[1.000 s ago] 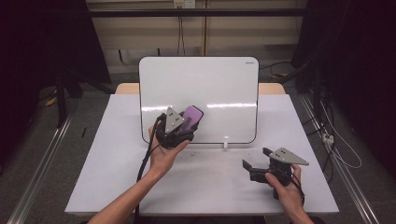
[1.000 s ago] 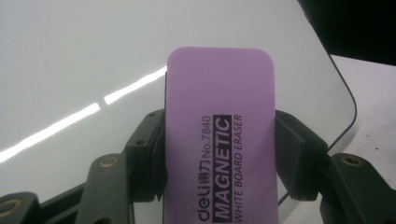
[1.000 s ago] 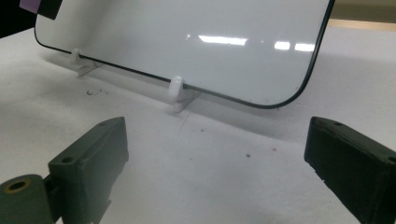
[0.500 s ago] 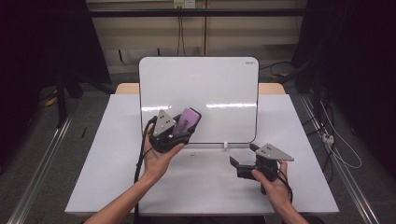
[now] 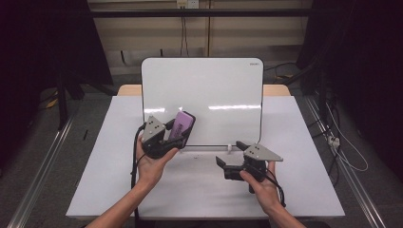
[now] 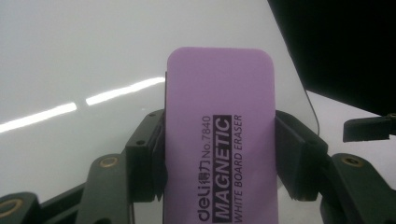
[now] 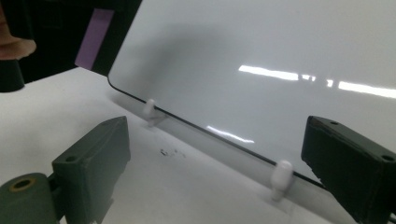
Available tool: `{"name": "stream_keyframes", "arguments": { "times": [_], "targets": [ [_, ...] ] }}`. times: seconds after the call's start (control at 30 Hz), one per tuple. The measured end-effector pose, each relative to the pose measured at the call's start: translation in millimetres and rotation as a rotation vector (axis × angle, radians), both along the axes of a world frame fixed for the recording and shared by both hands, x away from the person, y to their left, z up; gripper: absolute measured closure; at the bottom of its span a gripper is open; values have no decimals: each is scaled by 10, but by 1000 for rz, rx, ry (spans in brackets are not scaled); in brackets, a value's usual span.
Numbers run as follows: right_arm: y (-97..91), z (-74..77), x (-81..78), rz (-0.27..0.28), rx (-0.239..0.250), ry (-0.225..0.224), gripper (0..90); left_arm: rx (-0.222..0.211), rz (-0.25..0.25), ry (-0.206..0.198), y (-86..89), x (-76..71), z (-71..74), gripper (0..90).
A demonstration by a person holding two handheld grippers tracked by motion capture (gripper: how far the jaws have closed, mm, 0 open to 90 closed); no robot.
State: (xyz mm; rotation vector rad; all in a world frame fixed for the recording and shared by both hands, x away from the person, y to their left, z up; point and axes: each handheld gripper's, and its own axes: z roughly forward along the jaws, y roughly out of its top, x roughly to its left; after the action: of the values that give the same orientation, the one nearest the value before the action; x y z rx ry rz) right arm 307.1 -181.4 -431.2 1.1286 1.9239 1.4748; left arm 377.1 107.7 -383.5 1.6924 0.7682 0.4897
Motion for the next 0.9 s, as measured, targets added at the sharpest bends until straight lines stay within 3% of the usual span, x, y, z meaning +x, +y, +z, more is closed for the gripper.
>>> {"name": "stream_keyframes", "arguments": {
  "times": [0.3, 0.4, 0.5, 0.73, 0.9],
  "targets": [
    [240, 19, 100, 46, 11, -9, 80, -25, 17, 8, 57, -13, -41, 411],
    [324, 34, 122, 51, 19, -22, 74, -59, 16, 23, 51, -19, -49, 412],
    [401, 39, 149, 50, 30, -35, 49, -66, 20, 14, 48, -21, -42, 412],
    [550, 56, 220, 50, 149, -54, 21, -113, 18, 31, 22, -31, -75, 411],
    [639, 31, 227, 41, 219, -56, 108, -135, 25, 61, -5, -27, -129, 412]
  ]
}}
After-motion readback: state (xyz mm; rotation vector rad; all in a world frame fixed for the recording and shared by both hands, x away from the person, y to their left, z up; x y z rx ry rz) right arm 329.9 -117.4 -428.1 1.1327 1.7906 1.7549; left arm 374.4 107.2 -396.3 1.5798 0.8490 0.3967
